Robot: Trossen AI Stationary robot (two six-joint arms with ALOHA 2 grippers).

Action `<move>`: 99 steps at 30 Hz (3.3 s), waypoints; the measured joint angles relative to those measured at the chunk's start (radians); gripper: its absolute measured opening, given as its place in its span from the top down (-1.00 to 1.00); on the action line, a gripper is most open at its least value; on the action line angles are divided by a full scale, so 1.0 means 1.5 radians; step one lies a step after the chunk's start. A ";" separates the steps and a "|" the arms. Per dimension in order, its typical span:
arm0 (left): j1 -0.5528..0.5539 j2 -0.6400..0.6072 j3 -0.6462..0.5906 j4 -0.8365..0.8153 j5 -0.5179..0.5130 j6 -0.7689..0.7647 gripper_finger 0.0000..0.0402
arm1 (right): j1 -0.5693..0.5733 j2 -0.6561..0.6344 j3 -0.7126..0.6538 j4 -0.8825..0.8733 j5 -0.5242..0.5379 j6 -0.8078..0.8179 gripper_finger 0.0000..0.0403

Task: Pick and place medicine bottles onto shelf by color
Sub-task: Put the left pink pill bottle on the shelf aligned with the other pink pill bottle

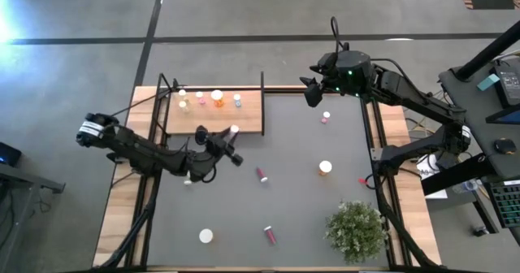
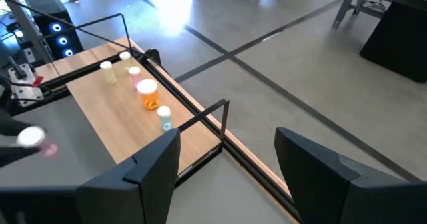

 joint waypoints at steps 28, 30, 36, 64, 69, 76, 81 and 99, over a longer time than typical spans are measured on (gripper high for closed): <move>0.126 0.115 -0.112 -0.001 -0.167 -0.377 0.56 | 0.000 0.000 0.000 0.000 0.000 0.000 -0.16; 0.128 0.118 -0.130 0.000 -0.169 -0.412 0.56 | 0.000 0.000 0.000 0.000 0.000 0.000 -0.16; 0.135 0.129 -0.164 -0.001 -0.190 -0.501 0.56 | 0.000 0.000 0.000 0.000 0.000 0.000 -0.16; 0.267 0.201 -0.163 0.003 -0.215 -0.573 0.56 | 0.000 0.000 0.000 0.000 0.000 0.000 -0.16; 0.277 0.201 -0.153 0.002 -0.202 -0.572 0.56 | 0.000 0.000 0.000 0.000 0.000 0.000 -0.16; 0.284 0.200 -0.135 0.003 -0.164 -0.543 0.56 | 0.000 0.000 0.000 0.000 0.000 0.000 -0.16; 0.288 0.199 -0.135 0.003 -0.150 -0.536 0.56 | 0.000 0.000 0.000 0.000 0.000 0.000 -0.16; 0.287 0.200 -0.158 0.000 -0.130 -0.536 0.52 | 0.000 0.000 0.000 0.000 0.000 0.000 -0.16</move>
